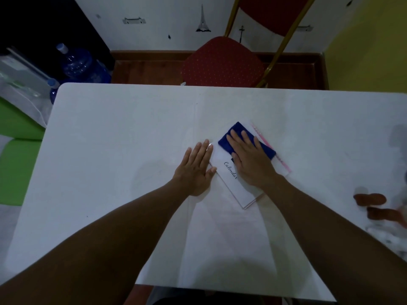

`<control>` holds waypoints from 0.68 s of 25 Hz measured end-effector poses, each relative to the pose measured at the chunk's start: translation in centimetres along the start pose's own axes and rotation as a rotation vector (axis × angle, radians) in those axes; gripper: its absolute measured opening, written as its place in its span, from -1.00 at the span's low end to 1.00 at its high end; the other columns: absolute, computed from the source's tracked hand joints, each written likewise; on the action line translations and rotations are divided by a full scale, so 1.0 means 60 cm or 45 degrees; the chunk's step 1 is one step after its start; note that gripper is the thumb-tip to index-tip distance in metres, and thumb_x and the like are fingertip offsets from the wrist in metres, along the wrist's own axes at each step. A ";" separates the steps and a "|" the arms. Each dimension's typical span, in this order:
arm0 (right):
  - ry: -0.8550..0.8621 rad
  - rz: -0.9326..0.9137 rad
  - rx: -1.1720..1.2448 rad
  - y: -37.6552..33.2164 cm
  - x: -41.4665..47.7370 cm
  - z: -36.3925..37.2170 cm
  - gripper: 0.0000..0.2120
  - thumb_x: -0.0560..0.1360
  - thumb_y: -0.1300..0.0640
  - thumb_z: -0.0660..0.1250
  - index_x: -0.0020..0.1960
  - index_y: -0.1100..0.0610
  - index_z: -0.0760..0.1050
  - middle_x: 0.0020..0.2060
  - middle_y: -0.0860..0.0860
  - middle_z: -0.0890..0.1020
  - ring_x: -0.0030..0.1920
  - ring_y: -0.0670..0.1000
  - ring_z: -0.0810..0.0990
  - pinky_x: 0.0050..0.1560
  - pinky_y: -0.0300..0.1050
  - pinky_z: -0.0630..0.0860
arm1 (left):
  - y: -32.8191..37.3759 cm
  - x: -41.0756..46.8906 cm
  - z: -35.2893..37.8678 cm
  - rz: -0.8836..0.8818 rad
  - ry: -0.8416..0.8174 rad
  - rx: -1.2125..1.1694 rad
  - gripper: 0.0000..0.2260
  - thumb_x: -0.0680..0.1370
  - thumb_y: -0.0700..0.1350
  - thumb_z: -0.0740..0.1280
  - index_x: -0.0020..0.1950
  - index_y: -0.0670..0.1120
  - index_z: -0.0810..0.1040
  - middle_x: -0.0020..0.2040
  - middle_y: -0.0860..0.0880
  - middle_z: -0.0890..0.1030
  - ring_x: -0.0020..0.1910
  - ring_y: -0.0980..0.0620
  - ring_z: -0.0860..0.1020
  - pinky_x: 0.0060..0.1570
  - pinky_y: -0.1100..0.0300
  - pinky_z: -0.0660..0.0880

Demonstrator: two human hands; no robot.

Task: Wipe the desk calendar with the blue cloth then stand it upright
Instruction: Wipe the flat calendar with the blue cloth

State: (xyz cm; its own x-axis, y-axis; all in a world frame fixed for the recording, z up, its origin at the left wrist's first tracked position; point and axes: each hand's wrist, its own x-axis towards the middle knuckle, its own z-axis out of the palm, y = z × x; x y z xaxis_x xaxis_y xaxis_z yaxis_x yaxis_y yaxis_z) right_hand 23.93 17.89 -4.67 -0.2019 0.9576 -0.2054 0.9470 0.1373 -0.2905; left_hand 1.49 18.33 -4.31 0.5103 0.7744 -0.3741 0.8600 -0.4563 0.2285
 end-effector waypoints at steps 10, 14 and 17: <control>0.018 -0.248 0.115 -0.042 -0.219 0.048 -0.48 0.67 0.07 0.10 0.63 0.02 0.20 0.63 -0.08 0.21 0.64 -0.04 0.07 0.62 0.06 0.06 | 0.008 -0.006 -0.008 -0.034 0.001 -0.005 -0.38 0.67 0.17 -0.15 0.61 -0.11 -0.27 0.62 -0.10 -0.27 0.60 -0.07 -0.26 0.57 -0.10 -0.15; 0.211 -0.165 0.306 -0.028 -0.245 0.017 -0.49 0.59 0.21 0.27 0.54 0.18 0.36 0.54 0.06 0.40 0.56 0.03 0.32 0.56 0.00 0.25 | 0.057 -0.037 -0.017 0.076 0.216 -0.059 -0.40 0.66 0.17 -0.12 0.63 -0.10 -0.03 0.65 -0.12 -0.04 0.62 -0.09 -0.07 0.57 -0.09 -0.04; 0.330 0.213 0.260 -0.023 -0.245 -0.003 -0.55 0.50 0.12 0.43 0.35 0.21 0.53 0.20 0.13 0.63 0.19 0.15 0.60 0.21 0.03 0.53 | 0.100 -0.054 -0.019 0.352 0.164 -0.122 -0.47 0.62 0.11 0.14 0.56 -0.06 0.23 0.56 -0.08 0.31 0.56 -0.05 0.21 0.55 -0.05 0.10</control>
State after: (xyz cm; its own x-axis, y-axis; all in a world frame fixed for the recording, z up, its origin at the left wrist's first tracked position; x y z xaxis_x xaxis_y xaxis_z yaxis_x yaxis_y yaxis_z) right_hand 25.66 3.69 -1.12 0.0458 0.9985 -0.0301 0.8869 -0.0545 -0.4588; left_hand 5.01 13.56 -0.70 0.7141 0.6788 -0.1710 0.6815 -0.6184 0.3912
